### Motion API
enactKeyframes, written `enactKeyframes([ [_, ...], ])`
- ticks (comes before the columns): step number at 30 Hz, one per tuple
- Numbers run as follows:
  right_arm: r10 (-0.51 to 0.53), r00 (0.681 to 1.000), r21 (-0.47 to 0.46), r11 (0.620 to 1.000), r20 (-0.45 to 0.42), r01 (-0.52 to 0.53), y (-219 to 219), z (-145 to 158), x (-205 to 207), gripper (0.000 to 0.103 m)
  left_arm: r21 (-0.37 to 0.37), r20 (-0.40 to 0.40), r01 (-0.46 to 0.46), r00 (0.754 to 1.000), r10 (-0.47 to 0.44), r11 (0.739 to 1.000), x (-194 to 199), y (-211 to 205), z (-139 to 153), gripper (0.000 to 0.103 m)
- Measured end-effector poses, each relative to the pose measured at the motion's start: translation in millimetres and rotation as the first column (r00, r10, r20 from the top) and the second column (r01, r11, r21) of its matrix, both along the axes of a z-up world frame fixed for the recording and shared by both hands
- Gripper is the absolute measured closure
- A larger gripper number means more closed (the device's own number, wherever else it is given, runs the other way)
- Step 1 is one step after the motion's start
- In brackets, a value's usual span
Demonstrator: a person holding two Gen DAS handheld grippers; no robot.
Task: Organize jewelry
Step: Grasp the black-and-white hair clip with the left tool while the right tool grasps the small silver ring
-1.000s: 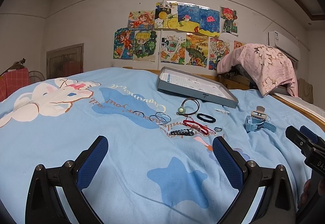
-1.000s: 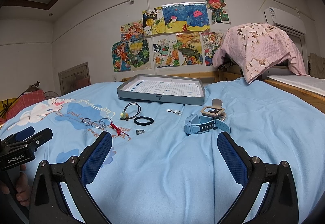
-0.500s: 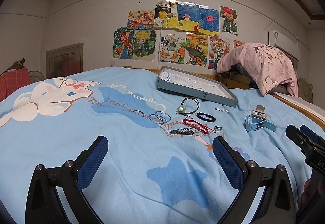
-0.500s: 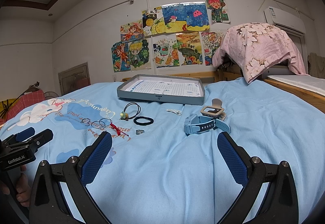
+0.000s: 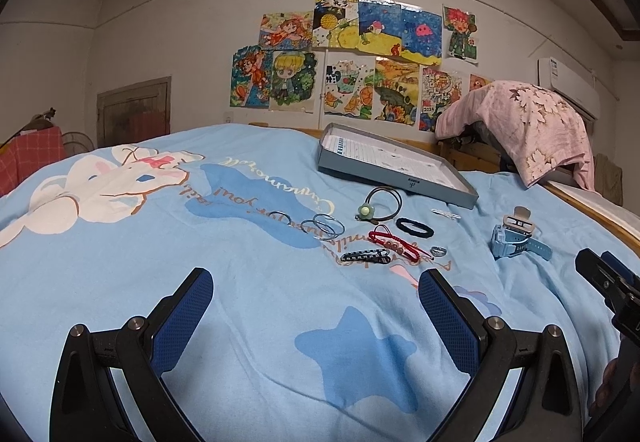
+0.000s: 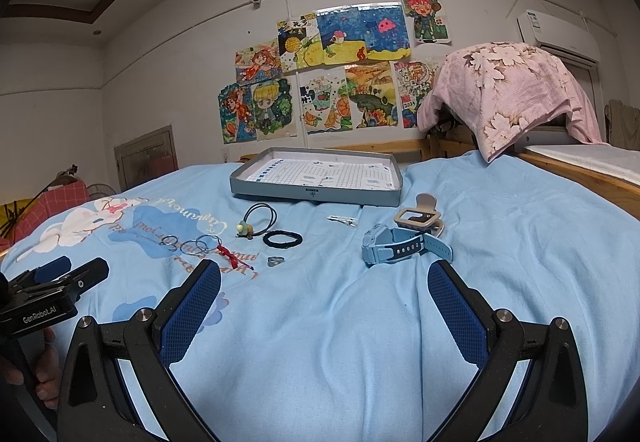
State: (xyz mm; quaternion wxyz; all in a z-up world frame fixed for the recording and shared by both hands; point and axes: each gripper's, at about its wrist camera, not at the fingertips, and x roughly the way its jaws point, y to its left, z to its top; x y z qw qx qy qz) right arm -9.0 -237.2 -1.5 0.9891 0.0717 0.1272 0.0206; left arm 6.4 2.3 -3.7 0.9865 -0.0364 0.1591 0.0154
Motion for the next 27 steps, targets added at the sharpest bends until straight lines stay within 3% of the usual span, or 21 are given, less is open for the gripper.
enactKeyframes([
  [6,-0.009,1.000,0.014,1.000,-0.024,0.009,-2,1,1,0.001,-0.020,-0.023,0.004,1.000,-0.004,1.000,10,6,2,0.000],
  [12,0.010,0.997,0.072,0.997,-0.072,-0.004,-14,6,14,0.001,-0.015,-0.039,0.093,0.995,-0.094,0.996,28,2,15,0.000],
  [16,0.049,0.995,0.057,0.997,-0.082,-0.044,-18,14,33,0.001,-0.041,-0.040,0.131,0.990,-0.132,0.991,49,0,22,0.000],
  [22,0.077,0.995,0.037,0.997,-0.056,-0.075,-19,27,66,0.001,-0.015,-0.016,0.138,0.990,-0.138,0.990,79,-12,34,0.000],
  [27,0.126,0.991,0.019,0.992,-0.047,-0.126,-9,31,101,0.001,0.005,-0.061,0.160,0.985,-0.159,0.987,103,-16,24,0.000],
])
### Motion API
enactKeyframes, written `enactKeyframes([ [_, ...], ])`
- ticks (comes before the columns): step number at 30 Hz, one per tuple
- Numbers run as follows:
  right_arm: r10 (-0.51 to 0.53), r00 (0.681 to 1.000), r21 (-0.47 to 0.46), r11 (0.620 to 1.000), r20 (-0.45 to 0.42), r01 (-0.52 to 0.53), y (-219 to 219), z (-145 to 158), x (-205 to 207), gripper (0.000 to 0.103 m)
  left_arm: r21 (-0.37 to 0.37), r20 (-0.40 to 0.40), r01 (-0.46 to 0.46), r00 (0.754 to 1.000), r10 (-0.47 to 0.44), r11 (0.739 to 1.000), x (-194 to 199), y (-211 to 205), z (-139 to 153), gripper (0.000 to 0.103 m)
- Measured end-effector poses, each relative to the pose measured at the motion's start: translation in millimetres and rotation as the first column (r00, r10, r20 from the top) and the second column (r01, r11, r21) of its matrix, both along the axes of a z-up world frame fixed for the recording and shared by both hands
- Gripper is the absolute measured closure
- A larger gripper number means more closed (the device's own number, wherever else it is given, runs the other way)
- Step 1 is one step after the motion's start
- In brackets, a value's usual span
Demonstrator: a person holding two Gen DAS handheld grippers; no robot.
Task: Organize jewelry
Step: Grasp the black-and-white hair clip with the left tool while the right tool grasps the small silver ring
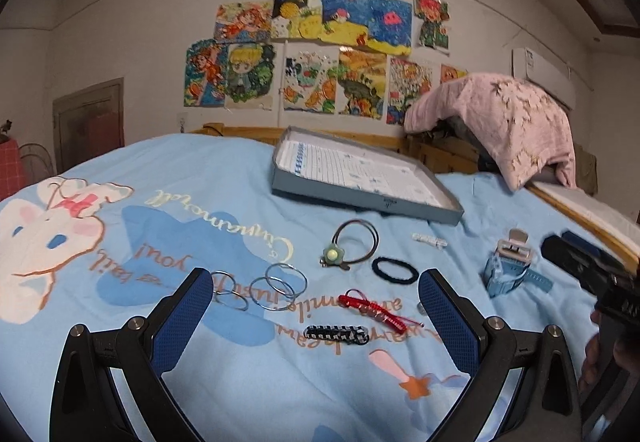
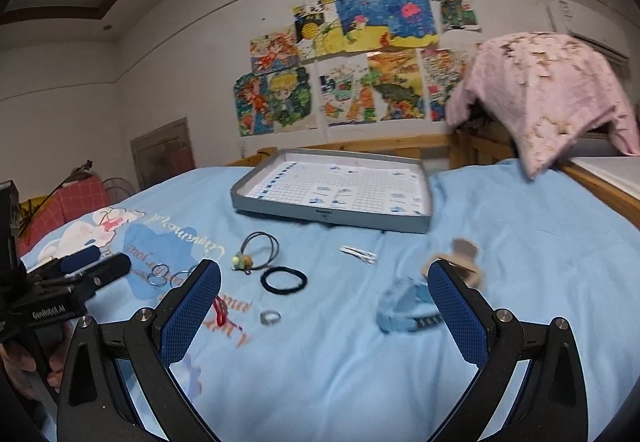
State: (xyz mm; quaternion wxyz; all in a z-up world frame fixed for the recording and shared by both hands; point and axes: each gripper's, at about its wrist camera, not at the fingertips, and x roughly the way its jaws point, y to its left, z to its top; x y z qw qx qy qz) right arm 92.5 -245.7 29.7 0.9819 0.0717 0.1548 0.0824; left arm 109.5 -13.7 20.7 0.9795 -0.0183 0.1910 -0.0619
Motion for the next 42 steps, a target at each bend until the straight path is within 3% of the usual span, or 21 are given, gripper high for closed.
enactKeyframes([
  [3,0.046,0.999,0.007,0.999,-0.014,-0.046,6,-5,21,0.002,0.012,-0.039,0.015,0.999,-0.014,1.000,12,1,-12,0.002],
  [5,0.075,0.997,0.012,0.997,-0.029,-0.074,12,-12,34,0.009,0.005,-0.075,0.027,0.997,-0.026,1.000,20,2,-21,0.008],
  [7,0.098,0.994,0.013,0.995,-0.058,-0.097,18,-20,46,0.029,0.003,-0.103,0.034,0.994,-0.033,0.999,26,3,-29,0.012],
  [8,0.106,0.992,0.016,0.994,-0.074,-0.105,20,-24,51,0.032,-0.003,-0.114,0.039,0.993,-0.039,0.999,28,4,-32,0.017],
  [15,0.174,0.970,0.031,0.985,-0.168,-0.171,34,-59,67,0.046,0.000,-0.155,0.088,0.984,-0.087,0.996,37,1,-50,0.027],
  [19,0.198,0.959,0.015,0.980,-0.201,-0.200,41,-69,70,0.055,0.007,-0.194,0.103,0.976,-0.099,0.995,44,-2,-60,0.039],
  [25,0.226,0.945,-0.024,0.971,-0.237,-0.238,50,-77,74,0.055,-0.015,-0.212,0.125,0.969,-0.125,0.992,50,-1,-67,0.046],
  [31,0.251,0.937,-0.015,0.965,-0.242,-0.262,51,-78,74,0.055,-0.061,-0.220,0.162,0.960,-0.172,0.985,56,1,-70,0.047],
  [35,0.256,0.930,-0.022,0.962,-0.264,-0.271,55,-81,79,0.056,-0.040,-0.245,0.145,0.958,-0.151,0.989,63,-3,-75,0.047],
  [39,0.266,0.913,-0.031,0.957,-0.309,-0.289,61,-88,87,0.071,-0.026,-0.252,0.143,0.957,-0.145,0.989,64,-5,-76,0.063],
  [42,0.268,0.912,-0.036,0.955,-0.311,-0.293,63,-88,85,0.071,-0.035,-0.250,0.143,0.957,-0.147,0.989,63,-5,-76,0.071],
])
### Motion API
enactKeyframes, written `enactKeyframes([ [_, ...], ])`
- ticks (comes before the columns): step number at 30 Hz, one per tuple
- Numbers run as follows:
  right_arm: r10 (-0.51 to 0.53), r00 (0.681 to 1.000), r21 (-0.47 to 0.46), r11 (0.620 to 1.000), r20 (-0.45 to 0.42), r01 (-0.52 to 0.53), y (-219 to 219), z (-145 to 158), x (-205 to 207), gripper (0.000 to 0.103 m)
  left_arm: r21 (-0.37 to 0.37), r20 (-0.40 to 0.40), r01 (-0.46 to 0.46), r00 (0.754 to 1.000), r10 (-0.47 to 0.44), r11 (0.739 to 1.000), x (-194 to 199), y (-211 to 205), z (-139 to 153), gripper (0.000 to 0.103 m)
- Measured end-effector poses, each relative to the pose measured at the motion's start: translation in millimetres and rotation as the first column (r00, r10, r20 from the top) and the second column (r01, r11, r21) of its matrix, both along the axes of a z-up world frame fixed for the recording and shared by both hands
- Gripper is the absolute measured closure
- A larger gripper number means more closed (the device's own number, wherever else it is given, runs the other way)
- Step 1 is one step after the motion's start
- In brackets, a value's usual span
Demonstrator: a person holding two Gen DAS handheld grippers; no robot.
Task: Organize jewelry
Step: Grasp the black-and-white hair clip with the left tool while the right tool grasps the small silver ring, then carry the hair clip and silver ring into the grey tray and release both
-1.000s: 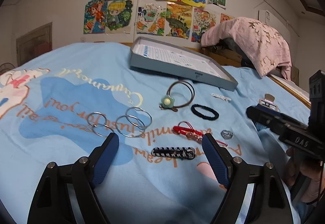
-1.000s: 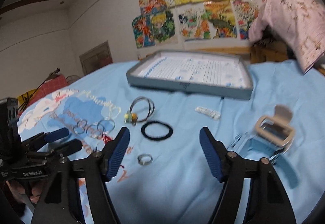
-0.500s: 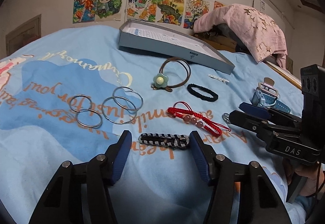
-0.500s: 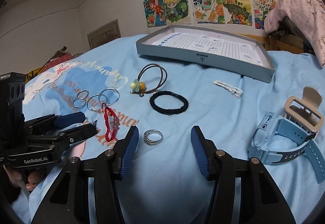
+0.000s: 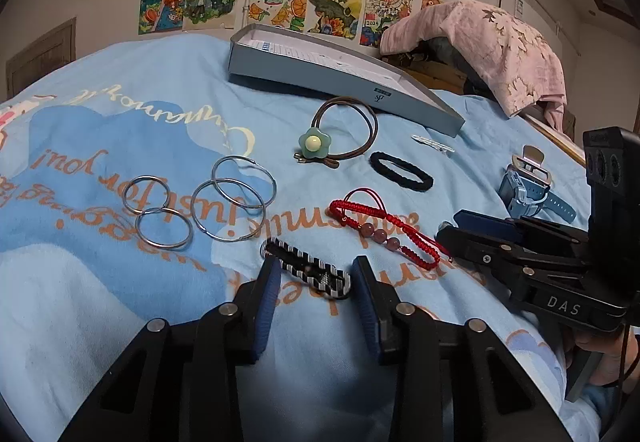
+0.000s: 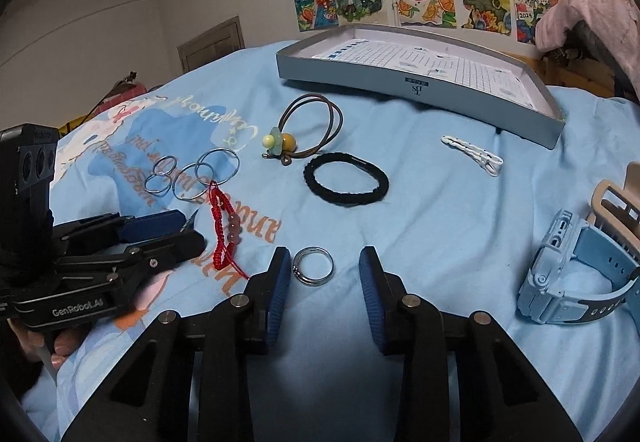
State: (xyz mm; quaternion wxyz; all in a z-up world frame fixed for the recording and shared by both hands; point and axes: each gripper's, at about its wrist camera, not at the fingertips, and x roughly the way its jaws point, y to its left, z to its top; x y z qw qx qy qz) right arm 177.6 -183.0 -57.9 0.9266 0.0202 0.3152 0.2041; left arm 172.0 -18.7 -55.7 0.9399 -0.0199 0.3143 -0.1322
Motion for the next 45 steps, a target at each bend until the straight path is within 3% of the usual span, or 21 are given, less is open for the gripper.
enactKeyframes([
  [8,0.014,1.000,-0.002,1.000,-0.013,-0.014,2,1,-2,0.071,-0.019,0.003,-0.007,1.000,0.007,1.000,-4,6,-2,0.086],
  [11,0.019,1.000,-0.003,1.000,-0.014,-0.019,2,1,-1,0.071,-0.027,0.003,-0.014,1.000,0.014,1.000,-5,9,-2,0.087],
  [13,0.022,1.000,-0.004,1.000,-0.016,-0.022,2,1,-1,0.083,-0.028,0.004,-0.013,1.000,0.013,1.000,-6,9,-2,0.087],
  [14,0.021,1.000,-0.006,1.000,-0.020,-0.021,2,0,-1,0.084,-0.028,0.004,-0.011,1.000,0.011,1.000,-6,9,-2,0.087],
  [20,0.023,1.000,-0.002,1.000,-0.007,-0.023,2,2,-2,0.084,-0.041,0.009,-0.007,1.000,0.007,0.999,-13,9,2,0.087],
  [23,0.022,1.000,0.006,1.000,0.017,-0.022,1,5,-6,0.084,-0.049,0.043,-0.013,0.999,0.015,0.999,-24,10,10,0.087],
  [32,-0.001,0.997,0.060,0.998,0.077,-0.004,-11,22,-10,0.084,0.019,0.150,-0.031,0.988,0.027,0.999,-31,-8,43,0.087],
  [39,-0.065,0.991,0.128,0.991,0.121,0.050,-29,47,10,0.084,-0.002,0.181,-0.003,0.983,0.004,1.000,21,-19,80,0.087],
  [45,-0.150,0.974,0.171,0.978,0.170,0.121,-33,82,73,0.084,-0.023,0.190,-0.010,0.982,0.014,1.000,103,-10,103,0.087],
])
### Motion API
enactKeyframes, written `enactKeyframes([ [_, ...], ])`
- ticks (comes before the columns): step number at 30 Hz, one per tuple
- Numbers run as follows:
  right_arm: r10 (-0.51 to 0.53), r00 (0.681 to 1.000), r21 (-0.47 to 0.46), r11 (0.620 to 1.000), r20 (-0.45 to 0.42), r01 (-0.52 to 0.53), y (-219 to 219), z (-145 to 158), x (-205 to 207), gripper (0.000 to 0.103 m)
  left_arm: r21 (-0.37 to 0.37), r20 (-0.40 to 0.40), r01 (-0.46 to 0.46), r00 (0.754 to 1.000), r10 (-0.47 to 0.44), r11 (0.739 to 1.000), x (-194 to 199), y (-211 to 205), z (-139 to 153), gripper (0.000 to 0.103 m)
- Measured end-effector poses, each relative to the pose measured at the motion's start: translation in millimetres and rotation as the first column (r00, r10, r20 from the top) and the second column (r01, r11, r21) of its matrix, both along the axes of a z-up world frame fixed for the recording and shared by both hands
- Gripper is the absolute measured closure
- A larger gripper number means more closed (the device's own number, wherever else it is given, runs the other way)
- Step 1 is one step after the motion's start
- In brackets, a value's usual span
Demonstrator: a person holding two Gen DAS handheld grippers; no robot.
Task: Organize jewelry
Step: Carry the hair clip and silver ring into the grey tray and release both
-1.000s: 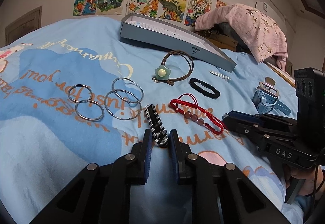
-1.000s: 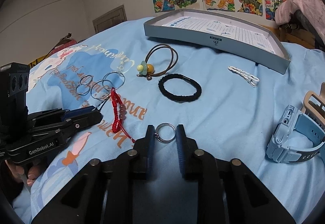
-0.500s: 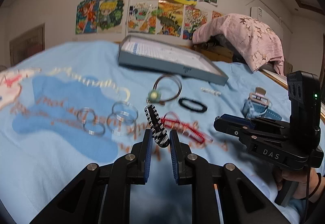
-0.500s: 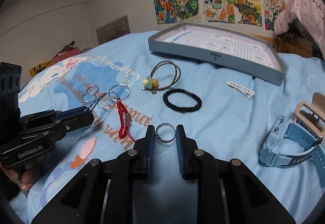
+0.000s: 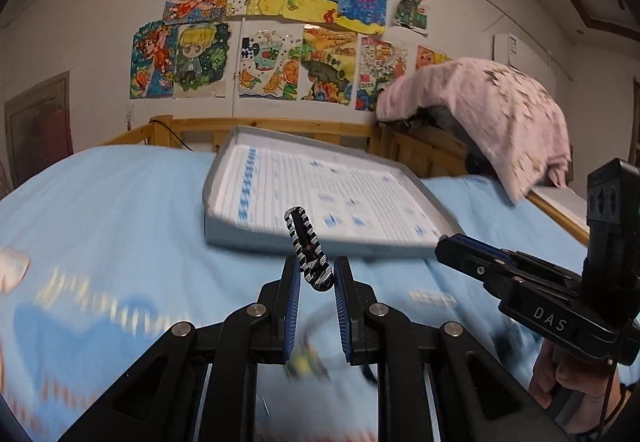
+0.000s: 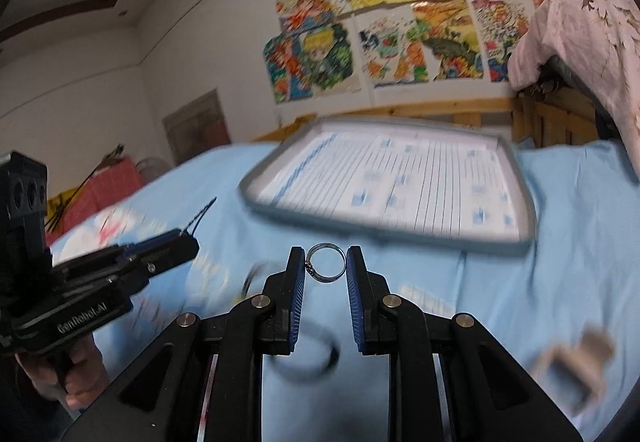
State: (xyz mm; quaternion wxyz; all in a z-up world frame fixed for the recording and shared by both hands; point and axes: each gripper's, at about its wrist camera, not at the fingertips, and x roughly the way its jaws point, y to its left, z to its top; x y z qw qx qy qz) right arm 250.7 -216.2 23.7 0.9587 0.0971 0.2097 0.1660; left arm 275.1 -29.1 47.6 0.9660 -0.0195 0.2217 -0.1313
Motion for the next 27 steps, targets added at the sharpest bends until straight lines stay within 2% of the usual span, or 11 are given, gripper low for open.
enactKeyframes([
  [5,-0.041,0.999,0.022,0.999,-0.026,0.041,5,0,70,0.084,-0.051,-0.047,-0.040,0.998,0.037,0.998,58,15,-2,0.087],
  [8,-0.050,0.997,0.009,0.999,-0.053,0.051,14,-9,107,0.084,-0.044,-0.083,-0.058,0.995,0.054,0.997,83,16,-9,0.087],
  [12,-0.049,0.993,-0.006,0.999,-0.106,0.049,24,-19,130,0.084,-0.057,-0.135,-0.061,0.989,0.053,0.997,100,18,-21,0.087],
  [15,-0.045,0.987,-0.015,0.999,-0.155,0.043,28,-27,139,0.084,-0.080,-0.133,-0.063,0.990,0.052,0.995,100,19,-21,0.086],
  [19,-0.041,0.987,-0.007,0.999,-0.158,0.040,29,-32,136,0.084,-0.090,-0.129,-0.058,0.991,0.046,0.994,97,19,-23,0.085],
  [21,-0.050,0.985,0.002,0.999,-0.163,0.051,26,-32,134,0.079,-0.108,-0.125,-0.050,0.991,0.037,0.993,95,21,-22,0.080],
  [22,-0.056,0.985,0.009,0.998,-0.163,0.058,24,-30,133,0.071,-0.121,-0.121,-0.047,0.992,0.033,0.992,93,21,-21,0.074],
  [24,-0.061,0.985,0.025,0.998,-0.163,0.066,19,-29,130,0.059,-0.122,-0.108,-0.051,0.993,0.038,0.991,88,20,-17,0.058],
  [25,-0.071,0.985,0.031,0.997,-0.160,0.077,16,-27,127,0.058,-0.115,-0.102,-0.060,0.994,0.048,0.992,85,20,-16,0.039],
  [26,-0.084,0.984,0.036,0.995,-0.155,0.091,11,-25,123,0.058,-0.099,-0.085,-0.082,0.994,0.073,0.992,79,19,-13,0.028],
  [27,-0.095,0.984,0.042,0.994,-0.148,0.103,6,-24,119,0.058,-0.096,-0.063,-0.089,0.994,0.084,0.991,73,20,-10,0.028],
])
